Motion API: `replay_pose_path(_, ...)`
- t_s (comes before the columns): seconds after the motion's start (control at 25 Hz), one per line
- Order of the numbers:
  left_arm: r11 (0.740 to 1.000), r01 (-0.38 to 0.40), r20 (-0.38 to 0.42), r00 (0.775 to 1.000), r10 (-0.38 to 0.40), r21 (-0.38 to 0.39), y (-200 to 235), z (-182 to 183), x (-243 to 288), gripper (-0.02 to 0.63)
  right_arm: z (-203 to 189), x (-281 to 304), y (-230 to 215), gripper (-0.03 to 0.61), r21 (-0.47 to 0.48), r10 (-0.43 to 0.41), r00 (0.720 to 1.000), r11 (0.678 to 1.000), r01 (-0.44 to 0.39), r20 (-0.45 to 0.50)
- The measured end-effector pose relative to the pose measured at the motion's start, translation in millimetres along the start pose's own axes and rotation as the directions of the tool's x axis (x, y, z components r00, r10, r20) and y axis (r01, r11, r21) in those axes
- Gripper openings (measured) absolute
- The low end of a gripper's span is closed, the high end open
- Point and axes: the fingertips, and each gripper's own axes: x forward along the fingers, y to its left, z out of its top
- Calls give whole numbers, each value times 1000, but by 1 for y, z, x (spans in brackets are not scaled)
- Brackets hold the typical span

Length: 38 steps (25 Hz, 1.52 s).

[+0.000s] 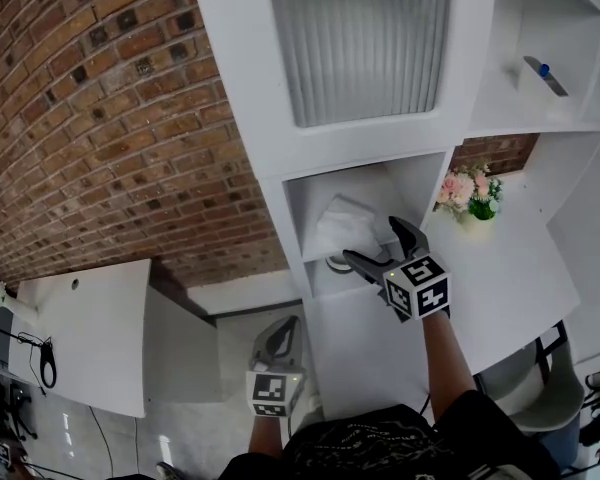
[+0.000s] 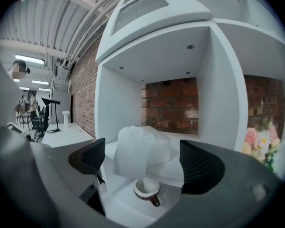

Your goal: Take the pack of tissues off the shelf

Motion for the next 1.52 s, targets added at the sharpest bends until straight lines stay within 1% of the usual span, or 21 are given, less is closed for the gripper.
replay_pose_path(0.08,1000,6,-6,1000,-6,5,-1,-1,2,8,1,6,-3,476,-46,-26,999,999,25,-29)
replay_pose_path(0.16,1000,13,-13,1000,-13,5,-1,-3,4,8,2,13,-6,476,-52,-34,998,998,32,-44)
replay_pose_path(0.28,1000,27,-29,999,-27,5,0,-5,6,8,1,22,-7,476,-73,-23,996,997,17,-84)
replay_pose_path(0.44,1000,26,-39,999,-25,5,5,-7,6,8,1,32,-5,476,-95,-7,991,995,-6,-131)
replay_pose_path(0.64,997,75,-74,994,-76,-12,2,-16,8,9,0,45,-6,476,-133,37,979,989,-65,-203)
replay_pose_path(0.76,997,73,-85,994,-75,-19,3,-20,8,8,-7,51,-4,476,-146,74,961,983,-116,-267)
replay_pose_path(0.84,997,72,-83,994,-73,-21,4,-19,10,8,-11,55,-2,476,-144,95,952,979,-142,-290)
replay_pose_path(1.04,997,71,-75,995,-73,-20,5,-16,13,9,-20,58,0,472,-180,91,938,971,-159,-336)
replay_pose_path(1.12,997,71,-72,995,-72,-23,5,-16,15,8,-21,58,0,464,-194,90,935,967,-164,-343)
replay_pose_path(1.2,997,69,-72,995,-71,-25,5,-16,16,8,-20,57,-1,411,-201,87,936,966,-163,-340)
replay_pose_path(1.24,997,67,-73,995,-69,-26,5,-17,16,8,-19,56,-2,397,-207,83,939,965,-158,-333)
replay_pose_path(1.32,998,61,-75,995,-63,-27,5,-18,15,9,-19,55,-2,389,-222,74,947,964,-149,-313)
replay_pose_path(1.44,998,53,-75,996,-55,-26,7,-16,13,8,-17,54,0,350,-222,75,954,965,-143,-291)
replay_pose_path(1.52,999,44,-65,997,-46,-29,9,-16,12,8,-15,53,1,337,-223,71,957,965,-137,-281)
